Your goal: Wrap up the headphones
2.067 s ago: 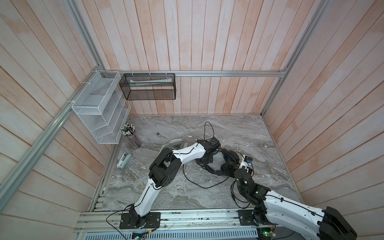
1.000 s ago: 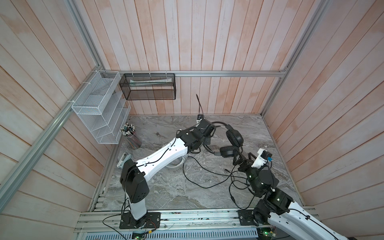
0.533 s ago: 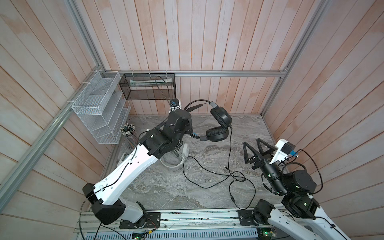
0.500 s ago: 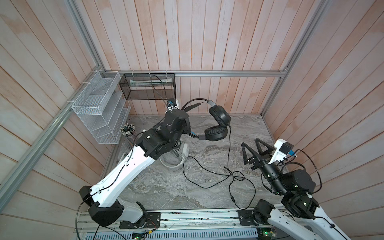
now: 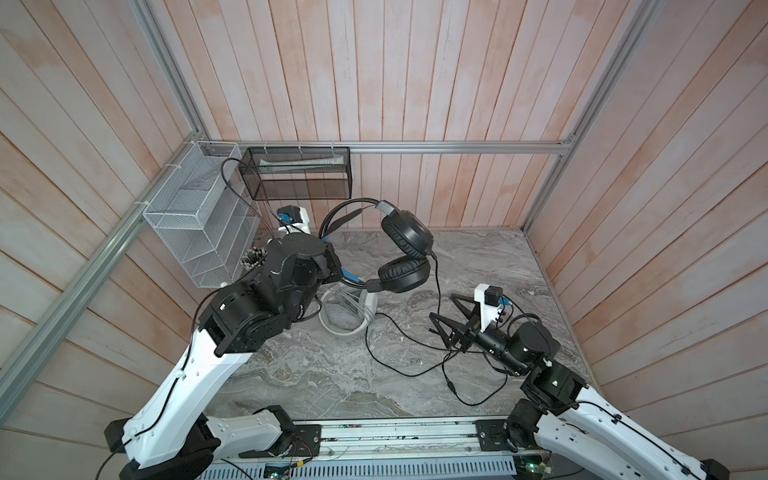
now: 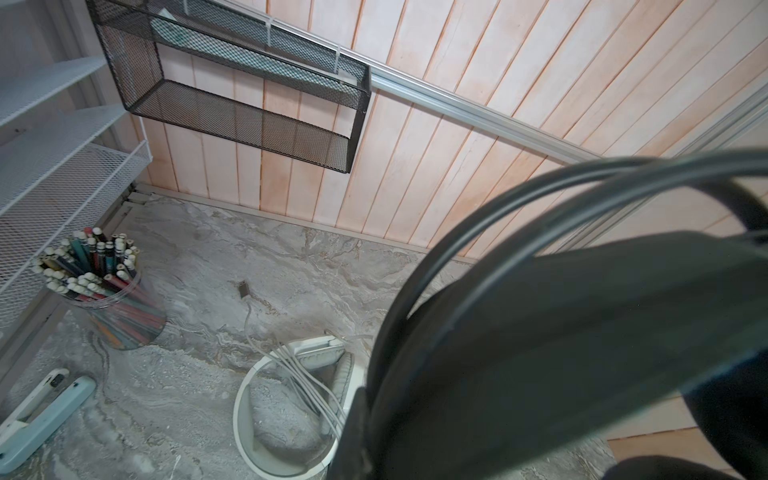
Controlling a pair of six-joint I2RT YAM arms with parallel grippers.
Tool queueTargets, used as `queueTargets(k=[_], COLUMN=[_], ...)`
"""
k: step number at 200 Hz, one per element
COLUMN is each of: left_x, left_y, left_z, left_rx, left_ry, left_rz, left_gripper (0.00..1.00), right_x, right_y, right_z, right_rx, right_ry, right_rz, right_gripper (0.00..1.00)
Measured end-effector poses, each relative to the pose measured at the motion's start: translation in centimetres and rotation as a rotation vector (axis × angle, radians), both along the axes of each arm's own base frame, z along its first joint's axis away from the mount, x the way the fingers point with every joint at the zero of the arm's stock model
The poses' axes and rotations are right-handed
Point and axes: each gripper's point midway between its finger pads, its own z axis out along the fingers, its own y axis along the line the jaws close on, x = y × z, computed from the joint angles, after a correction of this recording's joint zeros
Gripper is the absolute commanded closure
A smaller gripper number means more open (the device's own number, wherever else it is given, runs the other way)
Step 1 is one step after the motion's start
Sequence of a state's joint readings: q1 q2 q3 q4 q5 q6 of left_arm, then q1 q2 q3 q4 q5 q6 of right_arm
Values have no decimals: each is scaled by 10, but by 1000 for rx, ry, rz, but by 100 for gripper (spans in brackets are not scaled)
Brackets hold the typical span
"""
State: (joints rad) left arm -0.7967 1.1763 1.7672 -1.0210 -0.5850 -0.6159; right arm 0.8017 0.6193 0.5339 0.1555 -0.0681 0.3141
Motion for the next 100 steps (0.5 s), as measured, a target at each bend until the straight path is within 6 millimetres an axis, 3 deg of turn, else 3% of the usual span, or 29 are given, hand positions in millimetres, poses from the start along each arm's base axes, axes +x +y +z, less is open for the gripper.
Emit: queueTargets(k=[47, 79, 100], left_x=[-25, -43, -52], left_y=[34, 55, 65], left_z=[44, 86, 114], left_rx=[-77, -162, -202], left_ry=[-98, -191, -251], left_rz=[42, 50, 48], left_gripper=[100, 100, 100], right_x=[12, 25, 31], right_y=[12, 6, 0], right_z=[-42, -80, -93], right_rx=[-31, -79, -96], right_ry=[78, 155, 180], right_rz=[-3, -88, -139], right_gripper=[23, 23, 22])
